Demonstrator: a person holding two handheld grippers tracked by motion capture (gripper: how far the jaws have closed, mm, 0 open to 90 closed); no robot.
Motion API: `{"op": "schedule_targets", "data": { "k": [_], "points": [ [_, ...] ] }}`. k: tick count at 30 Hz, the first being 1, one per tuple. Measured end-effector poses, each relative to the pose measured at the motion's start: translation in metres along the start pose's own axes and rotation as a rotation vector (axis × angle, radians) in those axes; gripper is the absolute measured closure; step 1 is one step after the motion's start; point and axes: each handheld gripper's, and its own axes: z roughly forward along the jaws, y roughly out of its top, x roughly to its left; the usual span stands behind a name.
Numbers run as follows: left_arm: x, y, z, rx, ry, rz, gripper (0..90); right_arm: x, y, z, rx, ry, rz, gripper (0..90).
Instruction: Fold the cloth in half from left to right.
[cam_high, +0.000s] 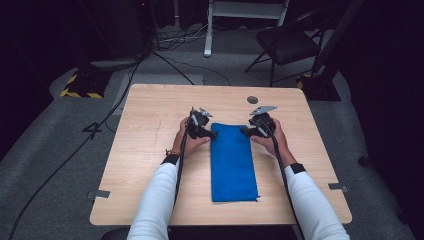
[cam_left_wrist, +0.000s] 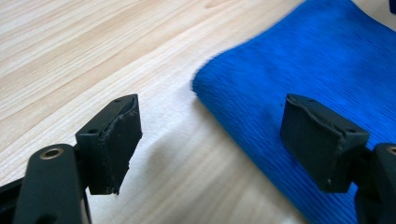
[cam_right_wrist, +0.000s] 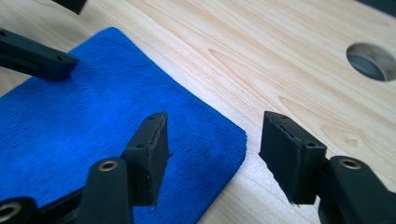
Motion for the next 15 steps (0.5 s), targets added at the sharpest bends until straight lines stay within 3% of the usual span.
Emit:
{"op": "schedule_targets", "data": {
  "k": [5, 9, 15],
  "points": [
    [0.000, 0.004, 0.006, 0.006, 0.011, -0.011, 21.7, -0.006, -0.002, 0.010, 0.025, -0.008, 0.037, 41.5],
    [-0.007, 0.006, 0.015, 0.054, 0.034, 0.011, 22.3, -0.008, -0.004, 0.017, 0.028, 0.009, 0.070, 41.0],
    [-0.004, 0.003, 0.018, 0.041, 0.016, -0.036, 20.6, -0.005, -0.006, 0.024, 0.051, 0.000, 0.068, 40.8]
  ]
}}
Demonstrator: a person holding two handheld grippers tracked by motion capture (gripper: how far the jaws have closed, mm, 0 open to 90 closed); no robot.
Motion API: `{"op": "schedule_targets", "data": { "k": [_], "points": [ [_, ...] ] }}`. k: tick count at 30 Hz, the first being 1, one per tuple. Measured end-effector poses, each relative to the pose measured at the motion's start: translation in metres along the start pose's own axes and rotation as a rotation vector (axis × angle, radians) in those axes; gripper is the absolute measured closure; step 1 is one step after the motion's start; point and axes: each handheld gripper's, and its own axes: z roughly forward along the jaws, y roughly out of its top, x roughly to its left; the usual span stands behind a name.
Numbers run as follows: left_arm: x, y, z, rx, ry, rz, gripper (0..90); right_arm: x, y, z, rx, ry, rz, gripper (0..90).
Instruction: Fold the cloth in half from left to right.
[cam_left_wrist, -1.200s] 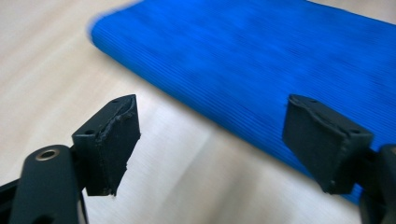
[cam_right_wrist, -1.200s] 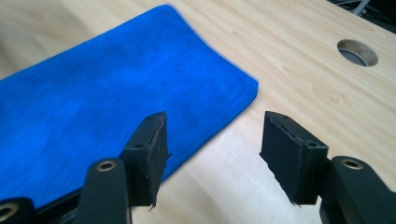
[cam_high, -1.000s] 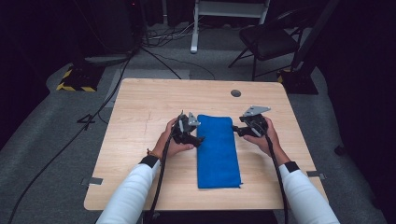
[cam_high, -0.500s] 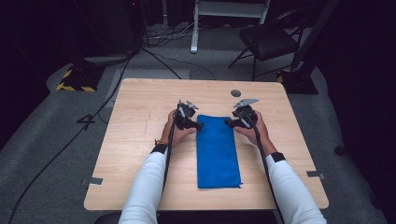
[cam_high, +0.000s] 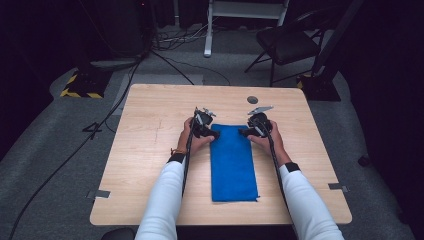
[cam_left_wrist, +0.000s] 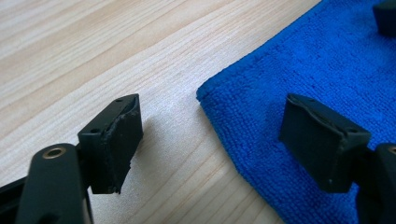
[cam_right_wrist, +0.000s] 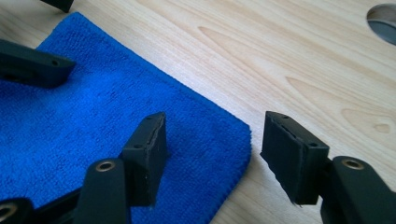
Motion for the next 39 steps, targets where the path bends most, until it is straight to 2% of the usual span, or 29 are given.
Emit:
{"op": "schedule_targets", "data": {
  "k": [4, 8, 10, 13, 15, 17, 20, 23, 28, 34, 39],
  "points": [
    [0.000, 0.000, 0.000, 0.001, 0.001, 0.008, 20.7, 0.001, -0.002, 0.004, 0.017, -0.009, 0.004, 40.6],
    [-0.001, 0.000, 0.000, 0.001, 0.005, 0.015, 21.4, -0.002, -0.005, 0.005, 0.005, 0.008, 0.041, 40.0],
    [-0.002, 0.000, -0.001, 0.004, -0.011, 0.030, 25.3, -0.002, -0.005, 0.005, 0.003, 0.006, 0.039, 40.2],
    [-0.004, 0.002, -0.003, 0.006, -0.039, 0.056, 36.3, 0.001, -0.005, 0.005, 0.002, 0.015, 0.033, 48.6],
    [-0.005, 0.002, -0.004, 0.009, -0.056, 0.069, 45.1, 0.003, -0.004, 0.004, 0.004, 0.030, 0.023, 58.7],
    [-0.007, 0.004, -0.004, 0.013, -0.057, 0.068, 52.7, 0.004, -0.003, 0.004, 0.008, 0.044, 0.019, 65.5],
    [-0.011, 0.004, -0.004, 0.016, -0.081, 0.068, 69.3, 0.006, -0.002, 0.004, 0.011, 0.071, 0.019, 77.1],
    [-0.011, 0.004, -0.004, 0.013, -0.113, 0.049, 82.0, 0.008, -0.003, 0.004, 0.006, 0.075, 0.023, 82.1],
    [-0.010, 0.005, -0.002, 0.006, -0.110, 0.040, 85.0, 0.010, -0.001, 0.004, 0.012, 0.060, 0.001, 85.1],
    [-0.011, 0.009, 0.001, -0.005, -0.073, 0.062, 85.4, 0.009, 0.003, 0.004, 0.002, 0.034, -0.004, 85.9],
    [-0.011, 0.017, -0.003, -0.032, -0.038, 0.067, 85.5, 0.007, 0.011, -0.003, -0.035, 0.019, -0.011, 85.9]
  ]
}}
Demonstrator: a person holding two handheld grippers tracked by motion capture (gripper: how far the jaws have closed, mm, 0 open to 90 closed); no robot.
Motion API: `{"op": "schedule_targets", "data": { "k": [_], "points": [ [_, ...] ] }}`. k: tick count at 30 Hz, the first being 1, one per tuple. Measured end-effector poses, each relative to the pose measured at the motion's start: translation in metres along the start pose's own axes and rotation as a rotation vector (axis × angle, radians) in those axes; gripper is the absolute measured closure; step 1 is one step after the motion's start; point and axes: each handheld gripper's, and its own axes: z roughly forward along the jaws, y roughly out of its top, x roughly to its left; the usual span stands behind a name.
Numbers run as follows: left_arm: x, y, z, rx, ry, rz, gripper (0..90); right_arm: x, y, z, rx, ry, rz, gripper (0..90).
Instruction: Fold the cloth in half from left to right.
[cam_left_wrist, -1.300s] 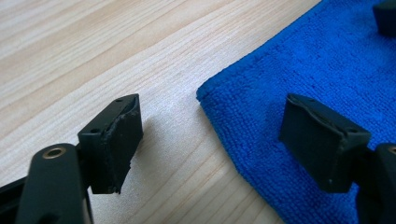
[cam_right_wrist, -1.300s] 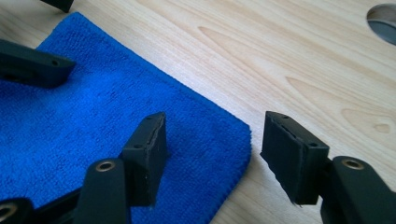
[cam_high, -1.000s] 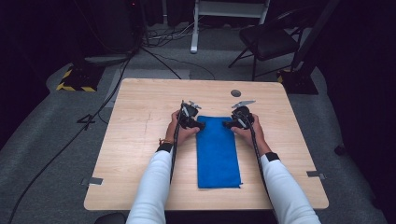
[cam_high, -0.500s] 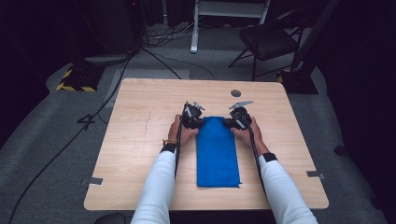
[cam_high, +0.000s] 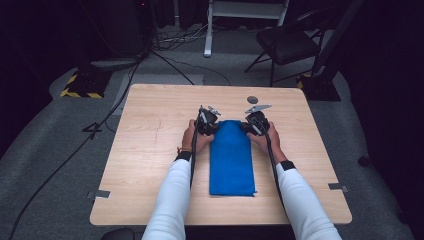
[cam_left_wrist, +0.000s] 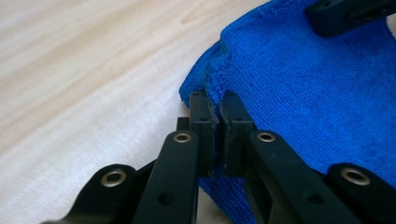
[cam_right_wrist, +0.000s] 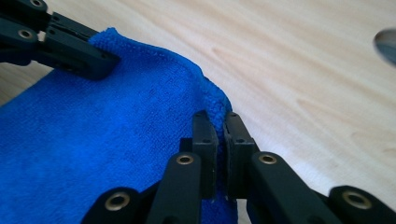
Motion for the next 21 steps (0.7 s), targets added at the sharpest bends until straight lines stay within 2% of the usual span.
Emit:
{"op": "schedule_targets", "data": {
  "k": [5, 10, 15, 21],
  "points": [
    [0.001, 0.013, -0.012, -0.048, 0.018, 0.018, 85.2, -0.001, 0.009, -0.009, -0.040, -0.032, -0.015, 86.0],
    [0.001, 0.018, -0.018, -0.063, 0.027, 0.026, 85.1, 0.003, 0.017, -0.017, -0.070, -0.060, -0.052, 86.1],
    [0.001, 0.019, -0.025, -0.084, 0.023, 0.030, 85.1, 0.006, 0.020, -0.024, -0.096, -0.050, -0.064, 86.1],
    [0.001, 0.019, -0.035, -0.105, 0.015, 0.061, 85.1, 0.005, 0.020, -0.034, -0.125, -0.037, -0.064, 86.2]
  ]
}}
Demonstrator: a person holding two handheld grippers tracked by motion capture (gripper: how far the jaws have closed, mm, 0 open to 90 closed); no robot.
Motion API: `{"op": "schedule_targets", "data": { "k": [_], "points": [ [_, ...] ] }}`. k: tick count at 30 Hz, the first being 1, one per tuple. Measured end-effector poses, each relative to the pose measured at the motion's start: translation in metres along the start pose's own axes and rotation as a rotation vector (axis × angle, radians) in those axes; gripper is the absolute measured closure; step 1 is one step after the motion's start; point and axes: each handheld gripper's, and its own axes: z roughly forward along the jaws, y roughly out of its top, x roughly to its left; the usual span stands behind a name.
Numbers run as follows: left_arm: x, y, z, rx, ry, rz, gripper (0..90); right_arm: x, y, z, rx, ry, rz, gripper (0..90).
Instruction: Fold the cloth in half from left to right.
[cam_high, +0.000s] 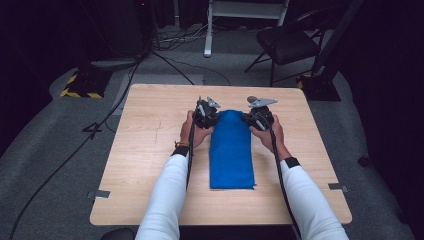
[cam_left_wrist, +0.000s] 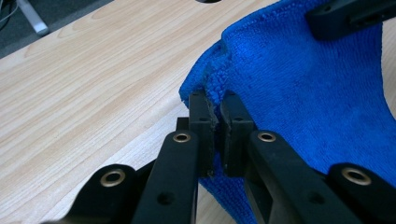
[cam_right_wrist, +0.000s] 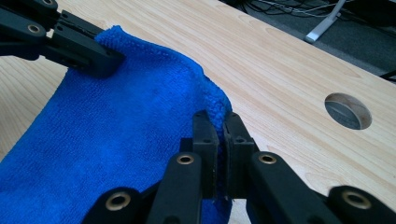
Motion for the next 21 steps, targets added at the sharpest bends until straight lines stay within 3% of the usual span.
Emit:
{"op": "schedule_targets", "data": {
  "k": [12, 21],
  "points": [
    [-0.001, 0.009, -0.008, -0.027, 0.029, 0.045, 84.6, -0.001, 0.008, -0.011, -0.037, 0.008, -0.024, 86.2],
    [-0.001, 0.012, -0.008, -0.049, 0.043, 0.052, 84.9, -0.002, 0.012, -0.016, -0.066, 0.009, -0.037, 86.3]
  ]
}}
